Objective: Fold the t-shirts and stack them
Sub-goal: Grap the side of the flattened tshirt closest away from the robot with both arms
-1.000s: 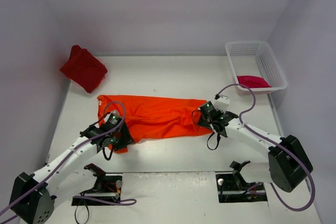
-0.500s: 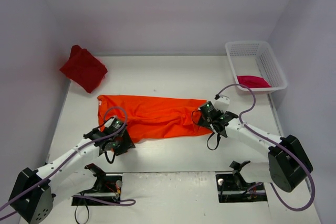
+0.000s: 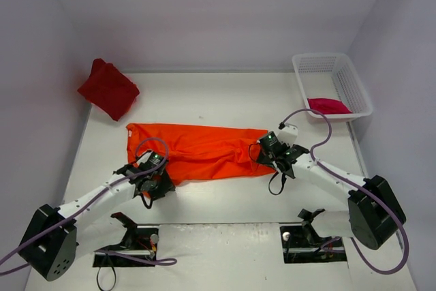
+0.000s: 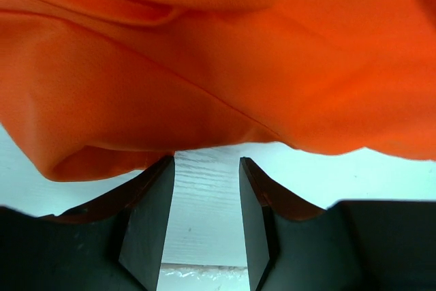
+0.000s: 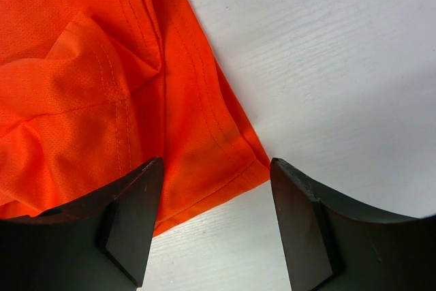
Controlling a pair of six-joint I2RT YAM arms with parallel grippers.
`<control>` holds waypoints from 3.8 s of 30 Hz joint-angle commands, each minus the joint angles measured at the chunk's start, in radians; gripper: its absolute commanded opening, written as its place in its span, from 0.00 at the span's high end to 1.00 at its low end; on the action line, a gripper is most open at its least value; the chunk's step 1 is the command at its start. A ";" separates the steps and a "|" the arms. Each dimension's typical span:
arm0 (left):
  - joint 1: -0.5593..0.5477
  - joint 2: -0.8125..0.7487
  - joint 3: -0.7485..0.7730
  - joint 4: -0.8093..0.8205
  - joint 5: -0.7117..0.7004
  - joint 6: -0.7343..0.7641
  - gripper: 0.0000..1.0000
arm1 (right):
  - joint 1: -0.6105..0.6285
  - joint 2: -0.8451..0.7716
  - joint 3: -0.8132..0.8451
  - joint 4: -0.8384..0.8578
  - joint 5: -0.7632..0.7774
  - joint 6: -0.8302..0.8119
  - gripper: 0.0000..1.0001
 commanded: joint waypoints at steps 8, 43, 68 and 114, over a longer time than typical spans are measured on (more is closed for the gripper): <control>0.095 -0.111 0.053 -0.124 -0.087 0.044 0.63 | 0.001 -0.020 0.013 0.011 0.021 -0.006 0.40; 0.092 -0.013 0.073 -0.089 -0.077 0.073 0.65 | 0.004 -0.062 0.025 0.010 0.028 -0.010 0.40; 0.084 0.019 0.090 -0.061 -0.058 0.088 1.00 | 0.003 -0.028 0.022 -0.012 0.037 0.004 0.40; 0.111 -0.113 0.119 -0.147 -0.073 0.114 1.00 | 0.077 0.075 -0.045 -0.010 0.012 0.102 0.63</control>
